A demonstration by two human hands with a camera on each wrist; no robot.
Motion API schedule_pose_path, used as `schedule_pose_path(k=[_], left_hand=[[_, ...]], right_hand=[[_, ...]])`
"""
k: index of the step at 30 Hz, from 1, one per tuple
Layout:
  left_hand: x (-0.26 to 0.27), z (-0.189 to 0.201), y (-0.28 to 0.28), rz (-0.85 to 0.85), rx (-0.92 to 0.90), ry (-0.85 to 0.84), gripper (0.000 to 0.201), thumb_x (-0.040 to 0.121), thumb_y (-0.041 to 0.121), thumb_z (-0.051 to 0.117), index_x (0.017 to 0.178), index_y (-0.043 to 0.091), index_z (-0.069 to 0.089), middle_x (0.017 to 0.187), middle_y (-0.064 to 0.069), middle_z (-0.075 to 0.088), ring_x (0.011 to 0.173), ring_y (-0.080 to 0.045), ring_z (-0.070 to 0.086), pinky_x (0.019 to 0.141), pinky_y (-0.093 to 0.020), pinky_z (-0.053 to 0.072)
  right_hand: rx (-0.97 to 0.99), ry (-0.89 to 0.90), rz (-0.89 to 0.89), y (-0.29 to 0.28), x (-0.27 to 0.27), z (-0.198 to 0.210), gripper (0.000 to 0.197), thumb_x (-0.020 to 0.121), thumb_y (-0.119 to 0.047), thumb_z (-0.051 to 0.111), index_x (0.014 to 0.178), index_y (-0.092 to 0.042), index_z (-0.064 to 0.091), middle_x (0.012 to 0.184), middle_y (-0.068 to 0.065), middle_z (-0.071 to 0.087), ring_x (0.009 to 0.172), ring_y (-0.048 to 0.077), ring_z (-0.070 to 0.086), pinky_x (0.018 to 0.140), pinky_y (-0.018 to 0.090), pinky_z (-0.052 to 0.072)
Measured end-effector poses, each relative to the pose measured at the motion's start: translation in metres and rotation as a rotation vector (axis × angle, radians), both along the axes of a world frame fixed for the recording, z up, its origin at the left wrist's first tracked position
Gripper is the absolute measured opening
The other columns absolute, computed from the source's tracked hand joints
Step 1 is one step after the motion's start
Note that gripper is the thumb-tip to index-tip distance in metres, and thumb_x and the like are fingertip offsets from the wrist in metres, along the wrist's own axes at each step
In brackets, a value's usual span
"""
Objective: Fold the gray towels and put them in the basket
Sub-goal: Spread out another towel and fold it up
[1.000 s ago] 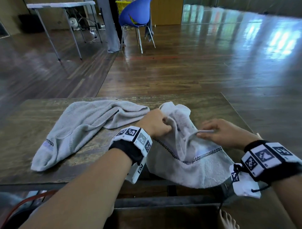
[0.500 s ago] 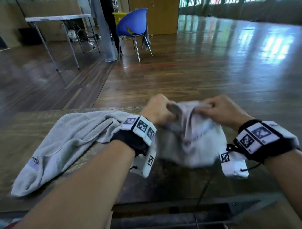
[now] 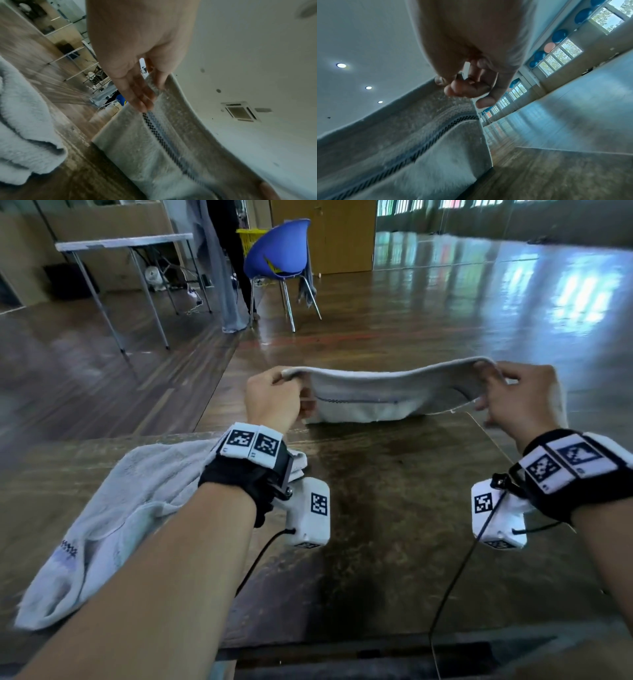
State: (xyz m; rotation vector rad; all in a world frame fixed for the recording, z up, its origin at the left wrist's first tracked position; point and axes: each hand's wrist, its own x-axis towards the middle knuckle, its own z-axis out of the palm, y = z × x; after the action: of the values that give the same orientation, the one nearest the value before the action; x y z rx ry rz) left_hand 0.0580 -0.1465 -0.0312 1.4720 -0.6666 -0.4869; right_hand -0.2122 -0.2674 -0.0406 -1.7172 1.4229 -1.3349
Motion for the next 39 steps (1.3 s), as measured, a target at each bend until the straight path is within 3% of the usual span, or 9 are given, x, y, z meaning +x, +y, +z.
schedule_pose_path(k=[5, 8, 12, 16, 20, 25, 29, 35, 39], left_hand=[[0.001, 0.006, -0.001, 0.068, -0.160, -0.056, 0.026, 0.087, 0.002, 0.063, 0.078, 0.023, 0.075, 0.087, -0.005, 0.076, 0.091, -0.027, 0.073, 0.090, -0.046, 0.058], [0.002, 0.000, 0.005, 0.124, -0.152, -0.147, 0.023, 0.086, 0.003, 0.062, 0.088, 0.020, 0.077, 0.088, -0.002, 0.076, 0.082, -0.015, 0.068, 0.085, -0.036, 0.058], [0.004, -0.025, 0.019, 0.014, 0.333, -0.256, 0.009, 0.087, 0.011, 0.064, 0.080, 0.013, 0.069, 0.087, -0.019, 0.072, 0.077, -0.030, 0.067, 0.073, -0.037, 0.059], [0.000, -0.047, 0.036, -0.137, 0.450, -0.461, 0.031, 0.085, 0.005, 0.061, 0.057, 0.006, 0.048, 0.052, -0.010, 0.042, 0.049, -0.020, 0.036, 0.041, -0.020, 0.026], [-0.010, -0.048, 0.055, -0.279, 0.364, -0.653, 0.015, 0.089, 0.008, 0.057, 0.074, 0.006, 0.060, 0.074, -0.011, 0.062, 0.069, -0.024, 0.054, 0.062, -0.030, 0.044], [-0.019, -0.035, 0.086, -0.328, 0.310, -0.665, 0.030, 0.095, 0.010, 0.051, 0.066, 0.011, 0.048, 0.044, 0.014, 0.043, 0.038, -0.002, 0.037, 0.041, -0.014, 0.029], [-0.023, -0.018, 0.109, -0.419, 0.409, -0.662, 0.031, 0.100, 0.014, 0.048, 0.069, 0.010, 0.046, 0.059, 0.001, 0.045, 0.056, -0.013, 0.040, 0.059, -0.030, 0.035], [-0.030, -0.015, 0.148, -0.818, 0.908, -0.176, 0.019, 0.100, 0.013, 0.054, 0.096, -0.001, 0.067, 0.079, -0.012, 0.070, 0.068, -0.025, 0.068, 0.066, -0.036, 0.061], [-0.026, -0.015, 0.151, -0.791, 0.887, -0.260, 0.023, 0.099, 0.016, 0.058, 0.108, -0.003, 0.068, 0.089, -0.012, 0.072, 0.071, -0.022, 0.071, 0.067, -0.034, 0.062]], right_hand=[[-0.064, -0.117, 0.206, -0.012, -0.002, -0.007, 0.015, 0.091, -0.035, 0.071, 0.094, -0.050, 0.076, 0.099, -0.013, 0.077, 0.085, 0.007, 0.075, 0.080, 0.033, 0.061], [-0.169, -0.036, 0.245, -0.017, -0.004, -0.017, 0.022, 0.092, -0.033, 0.069, 0.107, -0.050, 0.073, 0.091, -0.033, 0.072, 0.081, -0.012, 0.066, 0.073, 0.011, 0.051], [0.039, 0.285, 0.215, -0.023, -0.018, -0.047, 0.014, 0.092, -0.031, 0.070, 0.100, -0.024, 0.080, 0.079, 0.000, 0.072, 0.075, 0.016, 0.061, 0.072, 0.030, 0.045], [0.006, 0.604, 0.155, -0.001, -0.043, -0.057, 0.015, 0.093, -0.034, 0.067, 0.098, -0.028, 0.080, 0.091, 0.005, 0.075, 0.097, 0.029, 0.067, 0.084, 0.036, 0.050], [-0.122, 0.494, 0.222, 0.025, -0.062, -0.035, 0.020, 0.092, -0.022, 0.070, 0.106, -0.010, 0.078, 0.120, 0.003, 0.071, 0.107, 0.025, 0.066, 0.102, 0.041, 0.049], [-0.191, 0.349, 0.360, 0.072, -0.087, -0.013, 0.013, 0.096, -0.021, 0.064, 0.094, -0.023, 0.076, 0.074, -0.023, 0.070, 0.071, -0.013, 0.061, 0.066, 0.010, 0.043], [-0.096, 0.331, 0.483, 0.103, -0.107, -0.022, 0.028, 0.097, -0.028, 0.058, 0.083, -0.006, 0.069, 0.073, 0.017, 0.067, 0.058, 0.006, 0.055, 0.057, 0.019, 0.044], [0.412, 0.483, 0.755, 0.128, -0.133, -0.033, 0.024, 0.086, -0.045, 0.065, 0.088, -0.027, 0.080, 0.076, 0.002, 0.077, 0.066, 0.013, 0.070, 0.059, 0.022, 0.053], [0.424, 0.461, 0.741, 0.128, -0.131, -0.037, 0.025, 0.085, -0.051, 0.064, 0.093, -0.032, 0.079, 0.077, 0.004, 0.077, 0.066, 0.017, 0.072, 0.056, 0.023, 0.054]])
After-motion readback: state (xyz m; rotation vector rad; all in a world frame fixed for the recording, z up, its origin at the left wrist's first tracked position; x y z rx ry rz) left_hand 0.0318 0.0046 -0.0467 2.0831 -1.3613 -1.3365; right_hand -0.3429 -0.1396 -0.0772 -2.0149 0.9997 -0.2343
